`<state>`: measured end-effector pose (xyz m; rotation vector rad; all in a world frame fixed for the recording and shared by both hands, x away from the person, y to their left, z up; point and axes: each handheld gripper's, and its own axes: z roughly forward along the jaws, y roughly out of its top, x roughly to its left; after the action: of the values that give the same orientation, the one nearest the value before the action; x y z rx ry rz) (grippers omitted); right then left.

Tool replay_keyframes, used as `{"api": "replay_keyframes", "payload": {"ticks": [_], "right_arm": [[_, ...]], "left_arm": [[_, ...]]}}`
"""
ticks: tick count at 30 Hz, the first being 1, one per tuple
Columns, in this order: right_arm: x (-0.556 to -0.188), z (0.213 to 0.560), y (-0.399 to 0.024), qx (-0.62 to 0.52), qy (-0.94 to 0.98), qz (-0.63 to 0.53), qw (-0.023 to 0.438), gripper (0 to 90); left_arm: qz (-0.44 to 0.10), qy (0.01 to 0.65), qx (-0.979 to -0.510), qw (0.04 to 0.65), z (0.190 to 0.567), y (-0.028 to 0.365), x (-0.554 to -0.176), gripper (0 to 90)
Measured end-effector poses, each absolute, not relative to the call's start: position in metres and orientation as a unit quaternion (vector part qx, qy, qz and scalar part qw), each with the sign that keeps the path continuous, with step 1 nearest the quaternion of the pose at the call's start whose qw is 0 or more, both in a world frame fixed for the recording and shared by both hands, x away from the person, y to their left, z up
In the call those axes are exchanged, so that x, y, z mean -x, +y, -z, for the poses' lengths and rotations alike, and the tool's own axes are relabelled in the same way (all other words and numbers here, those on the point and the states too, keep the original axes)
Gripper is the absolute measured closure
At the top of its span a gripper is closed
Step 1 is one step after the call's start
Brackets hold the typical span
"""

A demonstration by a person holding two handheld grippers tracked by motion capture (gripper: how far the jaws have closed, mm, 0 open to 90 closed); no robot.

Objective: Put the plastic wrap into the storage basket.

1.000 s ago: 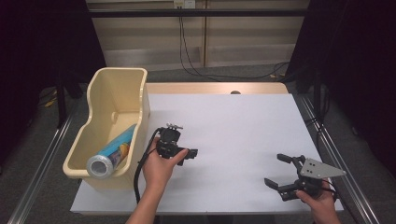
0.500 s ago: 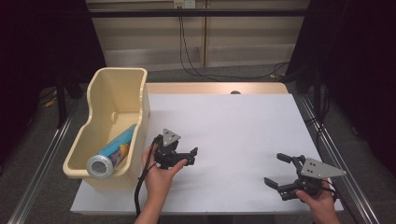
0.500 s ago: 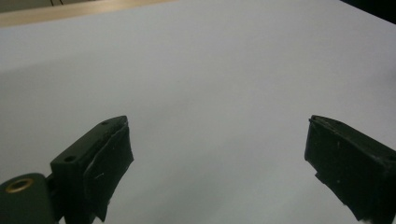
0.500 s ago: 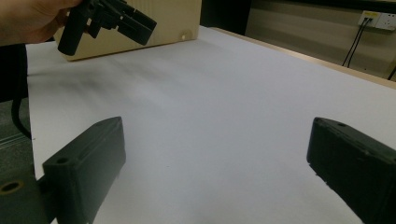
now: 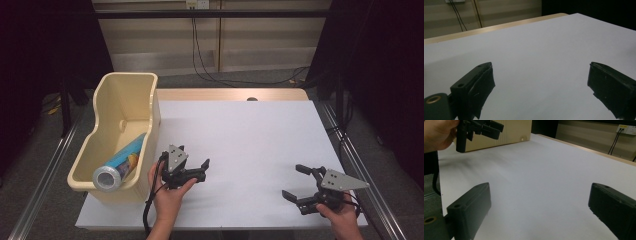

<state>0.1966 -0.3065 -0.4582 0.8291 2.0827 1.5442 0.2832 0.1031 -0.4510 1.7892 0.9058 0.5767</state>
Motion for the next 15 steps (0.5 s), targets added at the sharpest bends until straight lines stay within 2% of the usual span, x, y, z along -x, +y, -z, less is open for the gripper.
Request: {"api": "replay_keyframes", "payload": {"ticks": [15], "right_arm": [[-0.1973, 0.459, -0.3057, -0.304, 0.743, -0.555, 0.217, 3.1]], "left_arm": [[-0.236, 0.377, -0.735, 0.512, 0.4509, 0.1084, -0.2789, 6.3]]}}
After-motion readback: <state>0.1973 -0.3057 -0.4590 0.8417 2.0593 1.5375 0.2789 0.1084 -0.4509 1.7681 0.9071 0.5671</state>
